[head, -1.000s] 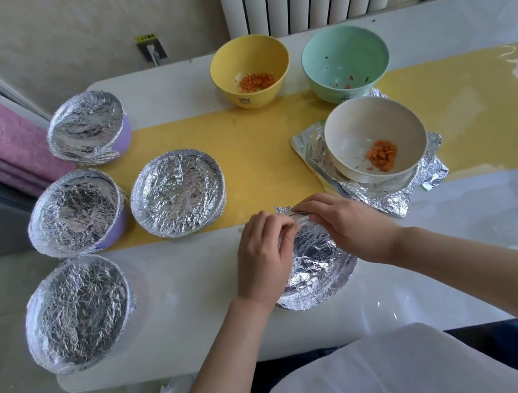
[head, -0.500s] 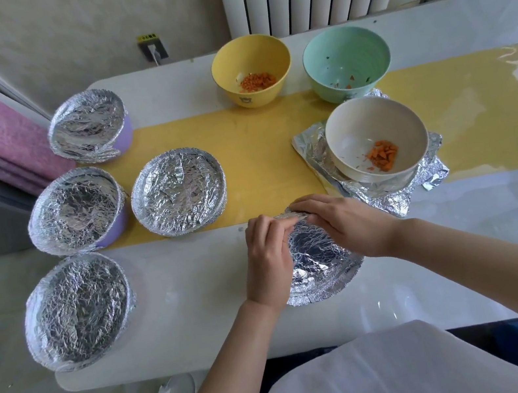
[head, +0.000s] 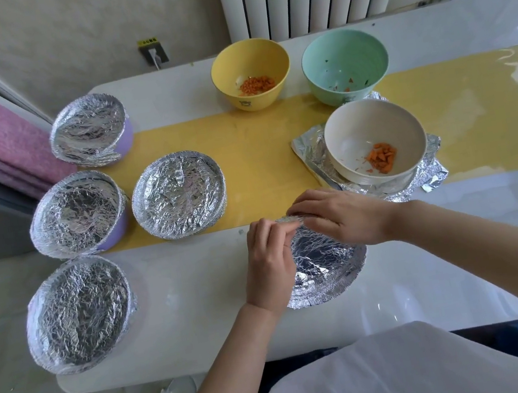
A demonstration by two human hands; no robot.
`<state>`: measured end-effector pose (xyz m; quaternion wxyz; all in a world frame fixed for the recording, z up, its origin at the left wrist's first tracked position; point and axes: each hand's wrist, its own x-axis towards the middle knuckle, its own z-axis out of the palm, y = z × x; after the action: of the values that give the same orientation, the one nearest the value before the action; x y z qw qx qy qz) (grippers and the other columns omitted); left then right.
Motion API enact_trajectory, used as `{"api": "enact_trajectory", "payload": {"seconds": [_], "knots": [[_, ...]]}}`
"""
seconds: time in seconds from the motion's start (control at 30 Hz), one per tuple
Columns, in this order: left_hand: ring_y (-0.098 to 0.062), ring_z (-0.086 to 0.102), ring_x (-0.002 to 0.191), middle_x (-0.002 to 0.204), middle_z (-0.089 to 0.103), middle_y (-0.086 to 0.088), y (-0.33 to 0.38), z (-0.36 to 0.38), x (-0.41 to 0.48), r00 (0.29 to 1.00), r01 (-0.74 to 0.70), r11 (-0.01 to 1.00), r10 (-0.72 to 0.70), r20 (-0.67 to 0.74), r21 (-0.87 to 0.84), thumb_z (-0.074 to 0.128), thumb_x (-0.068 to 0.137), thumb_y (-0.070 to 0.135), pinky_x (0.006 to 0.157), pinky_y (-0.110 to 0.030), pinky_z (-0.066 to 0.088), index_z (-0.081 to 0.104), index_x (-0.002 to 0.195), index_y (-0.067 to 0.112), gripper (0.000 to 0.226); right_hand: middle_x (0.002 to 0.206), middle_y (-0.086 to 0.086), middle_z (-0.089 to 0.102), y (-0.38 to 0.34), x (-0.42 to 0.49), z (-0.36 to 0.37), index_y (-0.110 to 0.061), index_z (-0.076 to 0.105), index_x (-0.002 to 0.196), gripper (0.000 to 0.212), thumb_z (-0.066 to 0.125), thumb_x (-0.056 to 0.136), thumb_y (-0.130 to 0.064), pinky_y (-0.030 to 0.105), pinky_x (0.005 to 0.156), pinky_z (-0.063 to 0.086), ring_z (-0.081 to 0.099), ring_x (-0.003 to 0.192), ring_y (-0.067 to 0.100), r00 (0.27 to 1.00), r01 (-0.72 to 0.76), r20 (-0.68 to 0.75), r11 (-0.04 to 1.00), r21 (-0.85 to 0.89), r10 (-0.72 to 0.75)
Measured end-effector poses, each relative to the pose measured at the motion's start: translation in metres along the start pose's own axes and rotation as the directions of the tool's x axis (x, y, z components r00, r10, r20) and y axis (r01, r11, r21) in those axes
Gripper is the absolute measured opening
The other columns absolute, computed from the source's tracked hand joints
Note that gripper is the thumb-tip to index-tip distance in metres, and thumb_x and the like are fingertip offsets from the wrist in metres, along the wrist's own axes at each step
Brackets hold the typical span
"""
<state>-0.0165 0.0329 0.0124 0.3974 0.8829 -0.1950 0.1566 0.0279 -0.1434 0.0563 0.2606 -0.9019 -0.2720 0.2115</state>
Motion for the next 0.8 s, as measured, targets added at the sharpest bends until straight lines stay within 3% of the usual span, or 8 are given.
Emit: {"api": "enact_trajectory", "payload": {"seconds": [0.17,0.3,0.43,0.5,0.57,0.67,0.73,0.8], "knots": [[-0.023,0.047,0.084,0.091,0.047,-0.005,-0.003,-0.008,0.000,0.999,0.022,0.998,-0.024,0.028,0.059,0.042,0.093,0.011,0.075,-0.038,0.042,0.048,0.094,0.015,0.006,0.137,0.003,0.048,-0.001,-0.009,0.016,-0.011,0.038,0.141,0.053,0.031,0.097,-0.040,0.011,0.093,0.027,0.046,0.121,0.015,0.985,-0.010,-0.173,0.995,0.103,0.028],[-0.026,0.047,0.089,0.094,0.052,-0.013,-0.002,-0.011,0.001,0.996,0.045,0.997,-0.050,0.073,0.067,0.040,0.090,0.013,0.078,-0.040,0.041,0.039,0.091,0.015,0.002,0.128,0.007,0.060,-0.005,-0.013,0.028,-0.008,0.054,0.130,0.042,0.037,0.100,-0.032,0.019,0.095,0.039,0.058,0.113,0.021,0.963,0.051,-0.270,0.991,0.128,-0.015],[-0.021,0.048,0.113,0.119,0.060,-0.017,-0.001,-0.009,-0.001,0.980,0.145,0.989,-0.138,0.145,-0.037,0.034,0.095,0.017,0.101,-0.037,0.037,0.040,0.112,0.015,0.019,0.123,0.009,0.063,-0.008,-0.007,0.030,-0.009,0.059,0.124,0.033,0.046,0.095,-0.019,0.022,0.092,0.043,0.062,0.110,0.023,0.940,0.072,-0.338,0.993,0.092,-0.037],[-0.021,0.048,0.116,0.122,0.060,-0.017,-0.003,-0.009,-0.003,0.978,0.149,0.989,-0.144,0.148,-0.022,0.033,0.096,0.016,0.102,-0.039,0.036,0.043,0.118,0.011,0.025,0.122,0.008,0.063,-0.006,-0.002,0.032,-0.011,0.059,0.124,0.033,0.049,0.093,-0.013,0.032,0.088,0.051,0.064,0.106,0.025,0.939,0.059,-0.343,0.996,0.062,-0.034],[-0.024,0.054,0.113,0.119,0.062,-0.017,-0.006,-0.009,-0.006,0.983,0.120,0.993,-0.121,0.140,0.014,0.033,0.098,0.015,0.098,-0.043,0.042,0.047,0.120,0.006,0.028,0.123,0.005,0.064,-0.003,0.002,0.036,-0.016,0.056,0.126,0.037,0.052,0.091,-0.005,0.042,0.077,0.057,0.066,0.103,0.026,0.943,0.060,-0.328,0.998,0.008,-0.054],[-0.032,0.062,0.103,0.113,0.065,-0.017,-0.009,-0.010,-0.008,0.986,0.114,0.992,-0.119,0.120,0.053,0.029,0.100,0.019,0.088,-0.043,0.050,0.050,0.119,0.004,0.031,0.122,0.002,0.064,-0.002,0.006,0.038,-0.021,0.052,0.129,0.039,0.051,0.094,-0.005,0.044,0.071,0.057,0.065,0.101,0.024,0.954,0.056,-0.293,0.998,-0.030,-0.062],[-0.038,0.065,0.089,0.100,0.068,-0.020,-0.007,-0.012,-0.007,0.979,0.161,0.985,-0.168,0.116,0.069,0.033,0.098,0.014,0.074,-0.034,0.052,0.053,0.114,0.001,0.029,0.123,0.004,0.062,-0.006,0.009,0.033,-0.018,0.052,0.131,0.033,0.042,0.099,-0.021,0.044,0.076,0.055,0.063,0.103,0.025,0.962,0.017,-0.272,1.000,0.000,-0.016],[-0.038,0.062,0.067,0.081,0.066,-0.022,-0.005,-0.014,-0.006,0.974,0.199,0.976,-0.207,0.095,0.090,0.041,0.094,0.004,0.056,-0.023,0.036,0.056,0.106,-0.004,0.022,0.124,0.005,0.061,-0.011,0.010,0.028,-0.014,0.053,0.129,0.038,0.034,0.100,-0.029,0.040,0.085,0.052,0.060,0.108,0.023,0.967,-0.001,-0.256,0.998,0.056,0.016]]}}
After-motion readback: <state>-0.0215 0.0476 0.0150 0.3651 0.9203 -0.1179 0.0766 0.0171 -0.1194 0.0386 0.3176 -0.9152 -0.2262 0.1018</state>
